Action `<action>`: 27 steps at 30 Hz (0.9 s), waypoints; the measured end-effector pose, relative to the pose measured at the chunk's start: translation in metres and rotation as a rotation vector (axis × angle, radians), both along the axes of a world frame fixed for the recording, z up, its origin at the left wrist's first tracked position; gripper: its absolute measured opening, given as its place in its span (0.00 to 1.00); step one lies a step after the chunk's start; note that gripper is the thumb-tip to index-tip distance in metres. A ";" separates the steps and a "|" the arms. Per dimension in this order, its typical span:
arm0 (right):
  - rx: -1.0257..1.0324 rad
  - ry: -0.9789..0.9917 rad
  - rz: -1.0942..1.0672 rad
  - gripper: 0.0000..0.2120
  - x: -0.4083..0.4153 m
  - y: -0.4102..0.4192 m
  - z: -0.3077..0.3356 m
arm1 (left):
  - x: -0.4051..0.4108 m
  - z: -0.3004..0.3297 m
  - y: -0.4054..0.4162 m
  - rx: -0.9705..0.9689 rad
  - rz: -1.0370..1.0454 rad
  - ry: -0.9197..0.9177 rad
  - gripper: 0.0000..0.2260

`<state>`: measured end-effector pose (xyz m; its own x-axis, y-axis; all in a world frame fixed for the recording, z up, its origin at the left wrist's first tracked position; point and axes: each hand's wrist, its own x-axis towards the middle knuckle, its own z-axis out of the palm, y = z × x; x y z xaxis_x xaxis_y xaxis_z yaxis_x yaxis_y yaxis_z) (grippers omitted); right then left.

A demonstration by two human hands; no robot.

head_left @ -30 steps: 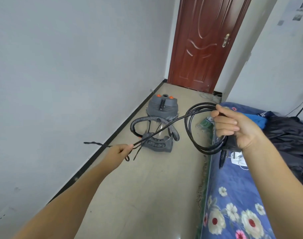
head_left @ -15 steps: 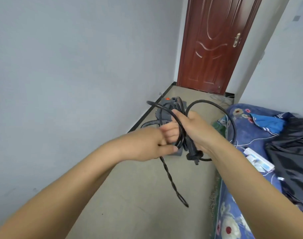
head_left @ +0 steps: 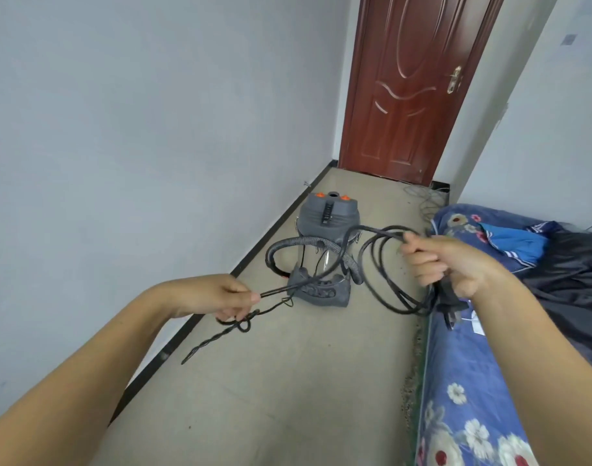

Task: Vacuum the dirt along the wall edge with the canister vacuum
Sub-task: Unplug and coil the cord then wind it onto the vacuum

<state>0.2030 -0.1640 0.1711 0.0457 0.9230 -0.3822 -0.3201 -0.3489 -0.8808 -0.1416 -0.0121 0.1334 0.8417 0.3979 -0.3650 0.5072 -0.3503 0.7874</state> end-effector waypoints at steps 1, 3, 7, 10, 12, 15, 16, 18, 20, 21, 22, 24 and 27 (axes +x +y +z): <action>-0.007 0.210 -0.119 0.13 0.016 0.002 -0.003 | -0.009 -0.015 0.009 -0.055 0.063 -0.032 0.20; -0.010 0.608 -0.181 0.09 0.039 0.007 -0.013 | -0.020 -0.046 0.023 -0.108 0.174 -0.097 0.20; 0.096 1.070 -0.408 0.16 0.065 0.038 -0.025 | -0.009 -0.098 0.053 -0.072 0.369 -0.111 0.21; 0.197 1.063 -0.798 0.12 0.076 0.076 -0.030 | 0.017 -0.134 0.083 0.007 0.476 -0.032 0.21; 0.228 0.960 -0.916 0.09 0.076 0.106 -0.034 | 0.033 -0.155 0.109 0.145 0.474 0.067 0.20; 0.247 0.752 -0.936 0.11 0.064 0.158 -0.034 | 0.063 -0.163 0.146 0.269 0.297 0.159 0.19; 0.262 0.680 -0.933 0.15 0.059 0.176 -0.033 | 0.078 -0.158 0.153 0.307 0.183 0.218 0.19; 0.281 0.524 -0.891 0.18 0.047 0.213 -0.025 | 0.121 -0.141 0.160 0.367 -0.086 0.323 0.18; 0.316 0.373 -0.866 0.19 0.031 0.248 -0.024 | 0.169 -0.119 0.162 0.415 -0.349 0.357 0.19; 0.328 0.253 -0.836 0.18 0.021 0.262 -0.028 | 0.191 -0.107 0.162 0.432 -0.427 0.342 0.20; 0.333 0.112 -0.773 0.15 0.010 0.272 -0.034 | 0.212 -0.095 0.163 0.426 -0.461 0.310 0.20; 0.287 -0.194 -0.543 0.16 -0.001 0.284 -0.052 | 0.244 -0.078 0.173 0.380 -0.440 0.206 0.18; 0.116 -0.624 -0.199 0.21 0.016 0.281 -0.064 | 0.267 -0.072 0.209 0.347 -0.285 0.033 0.15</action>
